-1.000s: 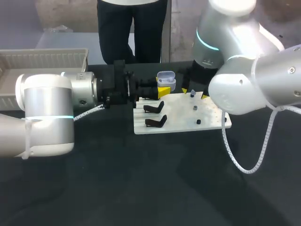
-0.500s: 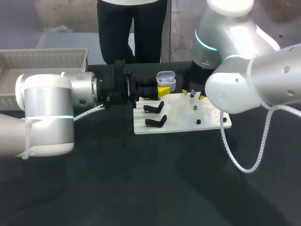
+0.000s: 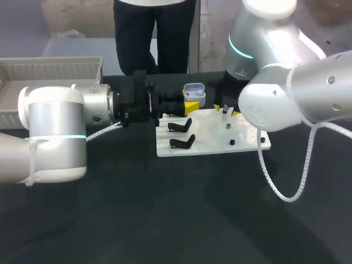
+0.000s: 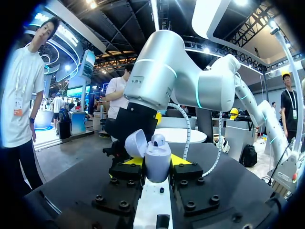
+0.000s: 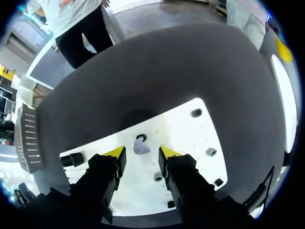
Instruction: Pick up each earbud case from the left stands, insert the matching earbuds, close the lid, and place the case in the box.
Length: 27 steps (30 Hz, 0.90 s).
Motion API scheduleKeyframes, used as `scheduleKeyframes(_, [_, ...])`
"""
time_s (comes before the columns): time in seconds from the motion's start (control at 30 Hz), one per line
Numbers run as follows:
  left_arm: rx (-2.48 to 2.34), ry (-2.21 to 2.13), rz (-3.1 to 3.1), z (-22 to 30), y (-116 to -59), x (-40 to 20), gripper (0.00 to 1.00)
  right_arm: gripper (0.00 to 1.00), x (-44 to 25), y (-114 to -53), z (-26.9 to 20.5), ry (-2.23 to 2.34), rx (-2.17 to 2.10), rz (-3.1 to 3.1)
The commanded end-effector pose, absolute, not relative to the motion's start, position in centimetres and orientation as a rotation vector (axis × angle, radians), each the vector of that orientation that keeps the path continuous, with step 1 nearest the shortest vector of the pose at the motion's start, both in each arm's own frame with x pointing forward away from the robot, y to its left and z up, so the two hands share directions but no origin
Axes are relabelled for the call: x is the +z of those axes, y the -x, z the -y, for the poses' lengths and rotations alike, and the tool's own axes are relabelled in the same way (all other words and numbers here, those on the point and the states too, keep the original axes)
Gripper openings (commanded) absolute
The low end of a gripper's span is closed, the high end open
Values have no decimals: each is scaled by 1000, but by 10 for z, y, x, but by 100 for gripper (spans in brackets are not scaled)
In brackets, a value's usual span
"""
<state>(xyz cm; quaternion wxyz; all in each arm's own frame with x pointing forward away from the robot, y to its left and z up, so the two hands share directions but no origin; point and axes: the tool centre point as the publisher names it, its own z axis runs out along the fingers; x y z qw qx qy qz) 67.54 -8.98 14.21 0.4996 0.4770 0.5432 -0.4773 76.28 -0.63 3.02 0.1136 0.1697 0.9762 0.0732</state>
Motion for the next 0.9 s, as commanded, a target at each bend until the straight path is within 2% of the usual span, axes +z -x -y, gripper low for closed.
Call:
scheduleKeyframes(0.03, [-1148, -1146, -1309, 91, -674, 141, 0, 42, 28, -766, 5, -503, 218, -2871])
scheduleKeyframes(0.17, [-1148, -1146, -1309, 91, -674, 141, 0, 35, 28, -768, 5, -507, 222, -2869])
scheduleKeyframes(0.83, [-1148, -1146, -1309, 91, -674, 141, 0, 29, 32, -770, 5, -525, 222, -2863])
scheduleKeyframes(0.9, [-1148, -1146, -1309, 91, -674, 141, 0, 25, 31, -770, 4, -524, 218, -2866])
